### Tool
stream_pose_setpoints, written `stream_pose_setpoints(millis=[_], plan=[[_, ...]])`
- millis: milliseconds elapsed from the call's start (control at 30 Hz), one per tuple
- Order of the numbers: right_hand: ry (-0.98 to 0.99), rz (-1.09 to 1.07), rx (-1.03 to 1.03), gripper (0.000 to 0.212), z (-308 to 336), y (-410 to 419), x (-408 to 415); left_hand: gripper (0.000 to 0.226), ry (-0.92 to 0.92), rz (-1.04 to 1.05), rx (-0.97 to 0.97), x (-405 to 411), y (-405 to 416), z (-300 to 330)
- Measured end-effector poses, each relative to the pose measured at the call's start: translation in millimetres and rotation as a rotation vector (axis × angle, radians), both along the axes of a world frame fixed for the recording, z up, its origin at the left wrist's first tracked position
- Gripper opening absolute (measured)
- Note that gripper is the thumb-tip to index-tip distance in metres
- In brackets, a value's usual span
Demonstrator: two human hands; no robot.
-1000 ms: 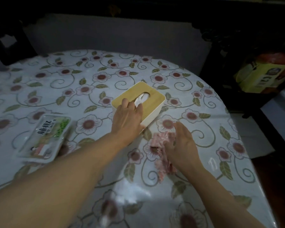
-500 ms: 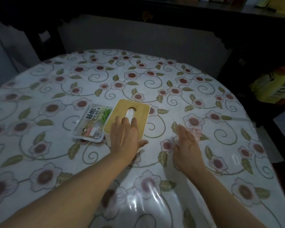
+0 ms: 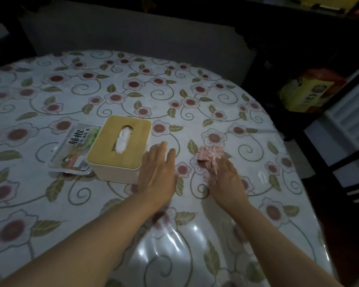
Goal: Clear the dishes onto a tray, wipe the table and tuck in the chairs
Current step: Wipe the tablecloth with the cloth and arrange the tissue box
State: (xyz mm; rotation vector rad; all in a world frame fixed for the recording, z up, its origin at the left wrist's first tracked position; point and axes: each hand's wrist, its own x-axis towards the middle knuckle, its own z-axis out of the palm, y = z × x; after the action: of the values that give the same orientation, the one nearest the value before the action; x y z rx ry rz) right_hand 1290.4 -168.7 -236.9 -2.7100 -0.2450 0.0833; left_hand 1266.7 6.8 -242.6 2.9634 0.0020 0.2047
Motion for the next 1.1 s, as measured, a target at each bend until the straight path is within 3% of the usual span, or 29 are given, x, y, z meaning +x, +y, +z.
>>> stream_pose_setpoints(millis=[200,400,667,833,1100], plan=[[-0.03,0.038,0.025,0.059,-44,-4,56,0.066,0.179,0.066,-0.066,33,-20,-34],[-0.114,0.205,0.052,0.07,-86,-2,74,0.068,0.192,0.142,-0.096,80,-38,-57],[-0.118,-0.081,-0.052,0.069,-79,-56,202,0.057,0.117,0.306,-0.095,148,-24,-70],[-0.091,-0.161,-0.057,0.063,-78,-32,256,0.051,0.04,0.29,-0.117,163,-4,-77],[-0.121,0.33,0.057,0.057,-81,72,283,0.055,-0.012,0.254,-0.243,158,9,-78]])
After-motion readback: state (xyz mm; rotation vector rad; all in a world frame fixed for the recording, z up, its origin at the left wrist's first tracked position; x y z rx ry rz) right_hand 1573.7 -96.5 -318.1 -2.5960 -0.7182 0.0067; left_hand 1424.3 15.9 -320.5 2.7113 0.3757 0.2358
